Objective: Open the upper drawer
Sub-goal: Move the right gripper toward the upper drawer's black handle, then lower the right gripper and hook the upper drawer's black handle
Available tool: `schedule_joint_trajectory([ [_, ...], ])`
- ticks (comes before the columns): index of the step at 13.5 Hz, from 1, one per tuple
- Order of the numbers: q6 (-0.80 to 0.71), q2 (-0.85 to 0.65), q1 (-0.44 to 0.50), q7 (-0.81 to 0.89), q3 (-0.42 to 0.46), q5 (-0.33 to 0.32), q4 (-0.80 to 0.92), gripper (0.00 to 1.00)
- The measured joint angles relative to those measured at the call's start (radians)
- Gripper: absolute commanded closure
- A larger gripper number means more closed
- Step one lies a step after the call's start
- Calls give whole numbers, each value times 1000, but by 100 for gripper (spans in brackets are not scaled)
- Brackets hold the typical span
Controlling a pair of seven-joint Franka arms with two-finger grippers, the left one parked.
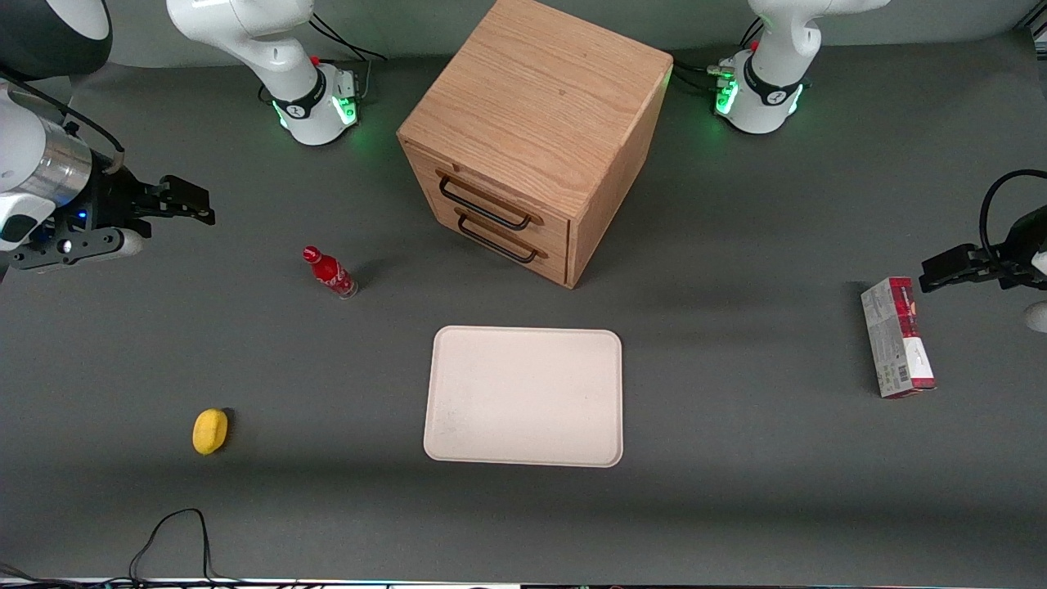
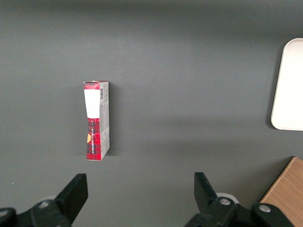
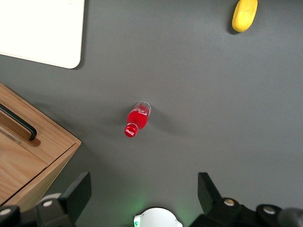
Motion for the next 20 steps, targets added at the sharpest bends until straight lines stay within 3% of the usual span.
schedule_joint_trajectory([
  [4, 0, 23, 13, -1, 13, 13, 46, 0],
  [9, 2, 177, 246, 59, 59, 23, 173, 0],
  [14, 5, 284, 418, 62, 72, 105, 242, 2],
  [17, 30, 327, 486, 62, 73, 105, 242, 0],
  [20, 55, 357, 496, 61, 72, 105, 242, 0],
])
